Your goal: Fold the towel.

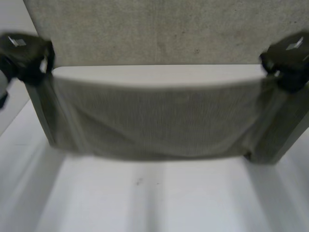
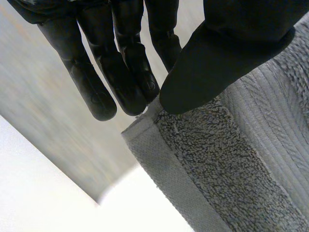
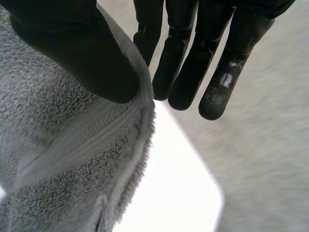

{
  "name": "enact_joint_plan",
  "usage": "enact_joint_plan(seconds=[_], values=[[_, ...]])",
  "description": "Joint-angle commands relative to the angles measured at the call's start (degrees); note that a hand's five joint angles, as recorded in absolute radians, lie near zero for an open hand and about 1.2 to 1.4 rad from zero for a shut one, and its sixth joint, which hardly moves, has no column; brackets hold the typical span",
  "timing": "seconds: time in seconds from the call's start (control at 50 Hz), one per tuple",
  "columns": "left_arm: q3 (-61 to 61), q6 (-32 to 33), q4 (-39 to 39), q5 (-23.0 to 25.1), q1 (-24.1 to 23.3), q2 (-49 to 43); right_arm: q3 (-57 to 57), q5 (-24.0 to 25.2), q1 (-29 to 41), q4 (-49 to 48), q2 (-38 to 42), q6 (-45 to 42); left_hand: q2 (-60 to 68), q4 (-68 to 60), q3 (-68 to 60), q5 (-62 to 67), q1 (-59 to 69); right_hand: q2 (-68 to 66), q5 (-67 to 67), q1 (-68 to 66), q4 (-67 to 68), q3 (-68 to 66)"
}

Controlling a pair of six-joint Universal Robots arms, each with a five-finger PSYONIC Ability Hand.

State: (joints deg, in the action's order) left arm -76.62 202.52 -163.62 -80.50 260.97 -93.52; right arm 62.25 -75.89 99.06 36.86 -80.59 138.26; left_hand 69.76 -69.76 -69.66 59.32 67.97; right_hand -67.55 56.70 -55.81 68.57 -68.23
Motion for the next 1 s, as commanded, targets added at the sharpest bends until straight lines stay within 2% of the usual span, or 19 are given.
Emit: enact_joint_plan(seconds=[0.02, 0.14, 0.16, 0.18, 0.2, 0.22, 0.24, 0.26, 0.28, 0.3, 0.32, 0.36, 0.46, 0.6, 0.78, 0.86, 0.94, 0.98, 1.0], values=[[3.93, 2.53, 3.92, -0.71, -0.99, -16.6, -0.29, -6.38, 3.86, -0.21, 12.73, -5.11, 10.24, -10.24, -10.34, 10.68, 12.03, -12.45, 13.3, -24.19, 11.43, -11.77], [18.17, 0.86, 2.34, -0.71, -3.27, -24.87, -11.69, -11.37, 7.19, -11.41, 20.37, -4.32, 10.24, -10.24, -10.34, 10.68, 12.03, -12.45, 13.3, -24.19, 11.43, -11.77], [23.21, -1.31, -0.62, -0.62, -4.23, -25.65, -14.85, -12.6, 7.89, -16.59, 20.73, -3.97, 10.24, -10.24, -10.34, 10.68, 12.03, -12.45, 13.3, -24.19, 11.43, -11.77], [27.79, -4.99, -5.69, -0.71, -4.68, -25.92, -14.88, -12.62, 7.9, -16.64, 20.73, -3.96, 10.24, -10.24, -10.34, 10.68, 12.03, -12.45, 13.3, -24.19, 11.43, -11.77], [27.84, -5.03, -5.75, -0.71, -4.68, -25.92, -17.67, -13.83, 8.25, -22.99, 20.73, -3.09, 10.24, -10.24, -10.34, 10.68, 12.03, -12.45, 13.3, -24.19, 11.43, -11.77], [31.93, -9.72, -11.84, -1.05, -4.68, -25.83, -17.69, -13.85, 8.25, -23.06, 20.73, -3.08, 10.24, -10.24, -10.34, 10.68, 12.03, -12.45, 13.3, -24.19, 11.43, -11.77], [31.97, -9.77, -11.9, -1.06, -4.68, -25.83, -19.35, -14.8, 8.34, -30.45, 20.12, -1.43, 10.24, -10.24, -10.34, 10.68, 12.03, -12.45, 13.3, -24.19, 11.43, -11.77], [35.27, -15.08, -18.16, -1.84, -4.59, -25.49, -19.71, -15.25, 8.43, -38.45, 18.99, 0.5, 10.24, -10.24, -10.34, 10.68, 12.03, -12.45, 13.3, -24.19, 11.43, -11.77], [37.22, -19.83, -23.88, -2.98, -4.5, -24.52, -19.72, -15.25, 8.43, -38.53, 18.97, 0.52, 10.24, -10.24, -10.34, 10.68, 12.03, -12.45, 13.3, -24.19, 11.43, -11.77], [37.24, -19.88, -23.94, -2.99, -4.5, -24.52, -18.67, -15.34, 8.51, -45.75, 17.23, 2.17, 10.24, -10.24, -10.34, 10.68, 12.03, -12.45, 13.3, -24.19, 11.43, -11.77], [38.72, -23.62, -28.38, -4.3, -4.42, -23.47, -16.83, -15.69, 8.52, -51.3, 15.13, 3.15, 10.24, -10.24, -10.34, 10.68, 12.03, -12.45, 13.3, -24.19, 11.43, -11.77], [38.91, -25.86, -31.85, -5.19, -4.42, -22.14, -14.47, -15.52, 8.52, -54.4, 13.19, 3.5, 10.24, -10.24, -10.34, 10.68, 12.03, -12.45, 13.3, -24.19, 11.43, -11.77], [36.19, -26.65, -34.31, -5.89, -4.33, -19.68, -10.5, -14.9, 8.52, -55.58, 10.63, 3.86, 10.24, -10.24, -10.34, 10.68, 12.03, -12.45, 13.3, -24.19, 11.43, -11.77], [23.91, -26.56, -34.05, -5.54, -3.1, -19.42, -5.04, -13.32, 8.6, -53.2, 10.27, 4.12, 10.24, -10.24, -10.34, 10.68, 12.03, -12.45, 13.3, -24.19, 11.43, -11.77], [5.6, -25.68, -35.36, -3.26, -1.69, -20.47, 9.08, -2.7, 7.46, -51.27, 12.46, 4.12, 10.24, -10.24, -10.34, 10.68, 12.03, -12.45, 13.3, -24.19, 11.43, -11.77], [-4.56, -21.04, -38.78, -0.1, -0.82, -23.62, 15.6, -0.05, 7.37, -51.18, 18.34, 3.51, 10.24, -10.24, -10.34, 10.68, 12.03, -12.45, 13.3, -24.19, 11.43, -11.77], [-10.31, -15.4, -41.08, 1.67, -0.11, -25.22, 17.89, -0.57, 7.02, -50.48, 22.64, 3.07, 10.24, -10.24, -10.34, 10.68, 12.03, -12.45, 13.3, -24.19, 11.43, -11.77], [-15.03, -9.19, -41.26, 2.72, 0.5, -25.74, 18.87, -0.75, 6.67, -49.42, 24.07, 2.36, 10.24, -10.24, -10.34, 10.68, 12.03, -12.45, 13.3, -24.19, 11.43, -11.77], [-15.05, -9.16, -41.25, 2.72, 0.51, -25.75, 19.65, -0.75, 6.58, -47.42, 24.77, 1.32, 10.24, -10.24, -10.34, 10.68, 12.03, -12.45, 13.3, -24.19, 11.43, -11.77]])
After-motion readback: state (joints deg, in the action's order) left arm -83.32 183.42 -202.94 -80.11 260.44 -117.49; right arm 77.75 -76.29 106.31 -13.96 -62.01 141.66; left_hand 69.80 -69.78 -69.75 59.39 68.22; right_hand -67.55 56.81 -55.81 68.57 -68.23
